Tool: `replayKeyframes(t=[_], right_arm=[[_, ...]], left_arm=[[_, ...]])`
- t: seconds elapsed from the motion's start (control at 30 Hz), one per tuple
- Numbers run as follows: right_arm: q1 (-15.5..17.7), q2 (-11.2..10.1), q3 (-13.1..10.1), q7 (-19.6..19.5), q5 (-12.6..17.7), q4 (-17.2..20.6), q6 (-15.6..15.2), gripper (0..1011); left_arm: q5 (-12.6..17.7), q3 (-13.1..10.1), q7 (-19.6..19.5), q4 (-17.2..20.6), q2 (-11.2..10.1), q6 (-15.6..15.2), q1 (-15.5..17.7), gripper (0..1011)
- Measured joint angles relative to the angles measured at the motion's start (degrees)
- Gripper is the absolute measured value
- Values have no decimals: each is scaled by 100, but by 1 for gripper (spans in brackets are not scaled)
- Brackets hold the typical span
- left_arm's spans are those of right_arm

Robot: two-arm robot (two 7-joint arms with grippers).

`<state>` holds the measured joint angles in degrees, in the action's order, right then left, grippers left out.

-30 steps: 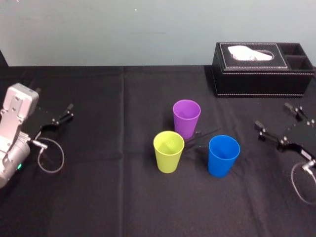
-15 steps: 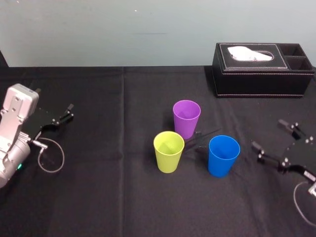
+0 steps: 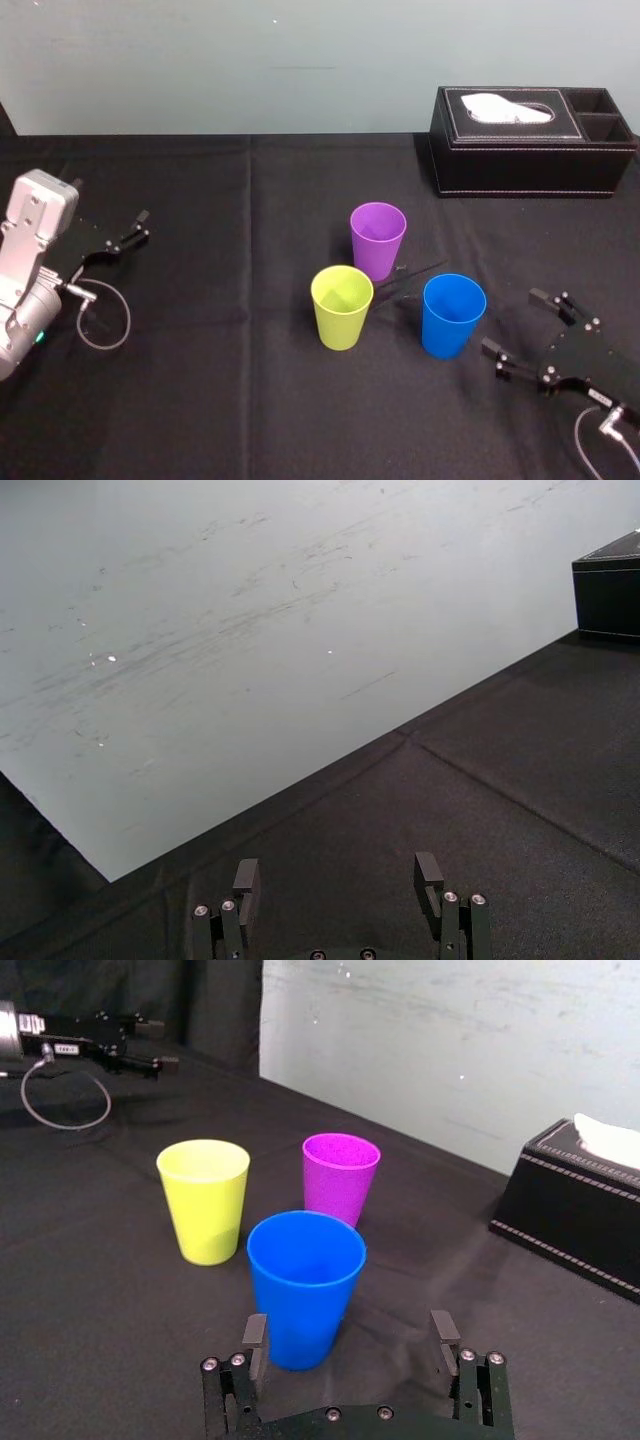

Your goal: Stack the three plastic cups sequentially using one hand.

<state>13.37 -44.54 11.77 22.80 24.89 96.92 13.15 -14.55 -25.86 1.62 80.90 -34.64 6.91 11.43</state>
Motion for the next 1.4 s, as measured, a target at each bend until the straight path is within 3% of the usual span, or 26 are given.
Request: replayKeyframes(t=[0.93,1.4], right_arm=[[-678,649,232,555,-371,-392,-383,1003],[-1049,939,310,750,-415,-669,-591,1003]], left_arm=[[0,0,0,0,0,0,0,1012],[0,0,0,0,0,0,0,1011]])
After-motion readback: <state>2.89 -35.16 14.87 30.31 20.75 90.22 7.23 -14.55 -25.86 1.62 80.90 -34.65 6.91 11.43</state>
